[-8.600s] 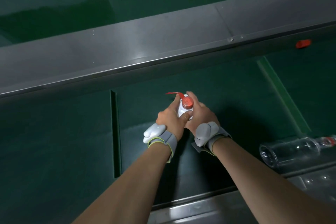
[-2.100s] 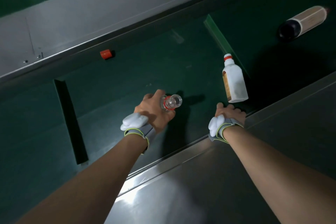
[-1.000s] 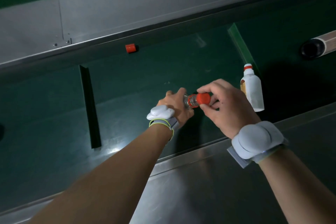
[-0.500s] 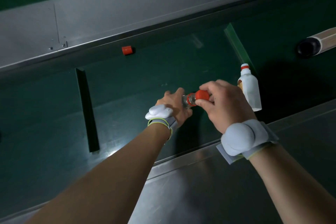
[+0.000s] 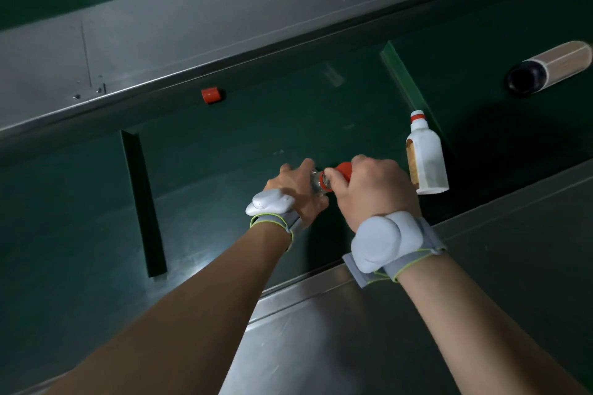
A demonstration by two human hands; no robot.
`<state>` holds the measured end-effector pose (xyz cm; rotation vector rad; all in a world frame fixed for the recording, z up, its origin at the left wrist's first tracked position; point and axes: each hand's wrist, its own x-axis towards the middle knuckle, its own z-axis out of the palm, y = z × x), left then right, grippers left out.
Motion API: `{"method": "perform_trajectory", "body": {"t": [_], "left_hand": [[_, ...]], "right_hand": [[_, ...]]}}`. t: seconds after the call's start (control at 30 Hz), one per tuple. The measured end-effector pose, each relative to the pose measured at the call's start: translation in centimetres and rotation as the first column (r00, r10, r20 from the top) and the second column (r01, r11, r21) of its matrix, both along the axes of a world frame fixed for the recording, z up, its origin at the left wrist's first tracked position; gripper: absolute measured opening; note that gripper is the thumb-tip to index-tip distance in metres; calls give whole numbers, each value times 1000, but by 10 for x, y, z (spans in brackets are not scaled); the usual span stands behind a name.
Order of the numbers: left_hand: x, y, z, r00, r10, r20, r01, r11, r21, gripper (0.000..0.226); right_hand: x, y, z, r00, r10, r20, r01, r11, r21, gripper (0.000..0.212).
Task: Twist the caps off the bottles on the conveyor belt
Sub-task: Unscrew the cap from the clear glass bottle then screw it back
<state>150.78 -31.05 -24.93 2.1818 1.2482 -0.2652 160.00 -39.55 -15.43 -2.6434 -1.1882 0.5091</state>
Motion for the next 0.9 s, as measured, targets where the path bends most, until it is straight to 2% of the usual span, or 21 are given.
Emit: {"method": "perform_trajectory", "body": {"t": [0.07, 0.17, 0.33, 0.43, 0.57, 0.6, 0.63, 0.7, 0.77, 0.83, 0.9], "left_hand": [[-1, 1, -1, 1000, 10, 10, -11, 1000, 11, 39], [-5, 4, -2, 1000, 12, 20, -12, 1000, 10, 45], [-12, 8, 2, 999, 32, 36, -32, 999, -11, 48], [-16, 9, 3, 996, 65, 61, -63, 997, -36, 50], [-20, 12, 4, 986, 147, 83, -142, 988, -62, 53], [-22, 12, 3, 983, 160, 88, -155, 986, -67, 54], [-23, 11, 3, 981, 170, 93, -164, 984, -68, 54], [-25, 9, 2, 978, 180, 102, -174, 983, -64, 52], [-26, 9, 1, 975, 195, 111, -188, 980, -64, 52], [-27, 10, -1, 971, 208, 117, -202, 977, -65, 51], [-29, 10, -1, 967, 218, 133, -209, 975, -73, 51]], "right_hand": [[1, -1, -3, 999, 40, -29, -39, 999, 17, 37], [2, -4, -3, 979, 196, -48, -191, 977, 96, 28], [6, -10, -2, 893, 437, -109, -397, 878, 266, 33], [9, -6, -6, 872, 435, -225, -338, 867, 366, 36], [11, -9, -25, 909, 247, -335, -51, 865, 499, 33], [15, -10, -35, 916, 153, -371, 36, 890, 455, 34], [22, -11, -48, 923, 47, -382, 93, 936, 340, 35], [38, -15, -74, 953, -94, -289, 84, 995, -48, 34], [50, -20, -98, 973, -73, -220, -8, 938, -346, 31], [56, -23, -119, 976, -39, -216, -66, 886, -458, 28], [60, -28, -135, 972, -64, -227, -53, 878, -476, 15]]}}
